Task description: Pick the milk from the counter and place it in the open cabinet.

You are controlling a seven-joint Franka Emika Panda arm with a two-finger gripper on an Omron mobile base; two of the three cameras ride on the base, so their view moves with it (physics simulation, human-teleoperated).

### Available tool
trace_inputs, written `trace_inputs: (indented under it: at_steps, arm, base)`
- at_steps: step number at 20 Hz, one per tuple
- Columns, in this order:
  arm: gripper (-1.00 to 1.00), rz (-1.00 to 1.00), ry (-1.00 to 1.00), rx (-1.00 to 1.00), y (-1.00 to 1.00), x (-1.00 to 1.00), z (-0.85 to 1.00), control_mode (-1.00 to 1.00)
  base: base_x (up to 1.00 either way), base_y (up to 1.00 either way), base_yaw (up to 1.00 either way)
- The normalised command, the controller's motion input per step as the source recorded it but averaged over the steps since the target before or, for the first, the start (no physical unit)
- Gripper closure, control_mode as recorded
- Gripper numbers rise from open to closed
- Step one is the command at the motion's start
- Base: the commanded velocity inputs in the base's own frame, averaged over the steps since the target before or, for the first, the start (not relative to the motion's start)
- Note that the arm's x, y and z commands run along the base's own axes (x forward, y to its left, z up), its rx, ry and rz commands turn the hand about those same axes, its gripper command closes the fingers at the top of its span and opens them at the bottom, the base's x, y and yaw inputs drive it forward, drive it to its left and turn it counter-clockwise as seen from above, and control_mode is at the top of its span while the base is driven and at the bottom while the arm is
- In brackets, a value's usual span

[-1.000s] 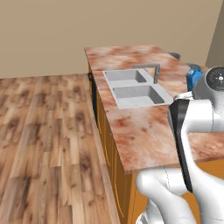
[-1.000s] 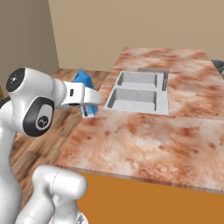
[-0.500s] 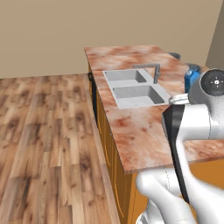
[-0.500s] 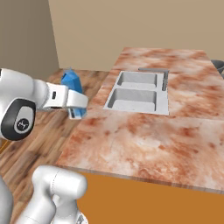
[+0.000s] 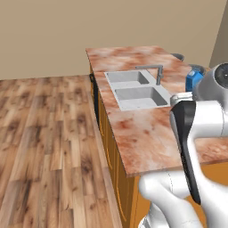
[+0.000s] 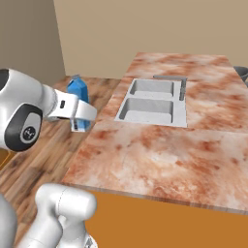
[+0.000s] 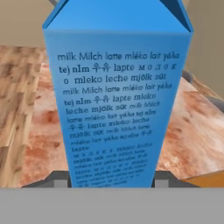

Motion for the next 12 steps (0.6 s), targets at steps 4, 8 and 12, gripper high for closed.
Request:
trace_inputs:
  at_steps: [4,8,12]
  arm:
    - [1.00,0.06,0.09,0.17,0.13,-0.05,0.00,-1.00]
    - [1.00,0.07,0.06,0.14,0.16,-0.13,0.00,-1.00]
    - [1.00,0.02,0.00,0.04,0.04,-0.14,0.02,-1.00]
  base:
    - [0.00,0.00,0.00]
    - [0.00,0.00,0.00]
    - [0.00,0.00,0.00]
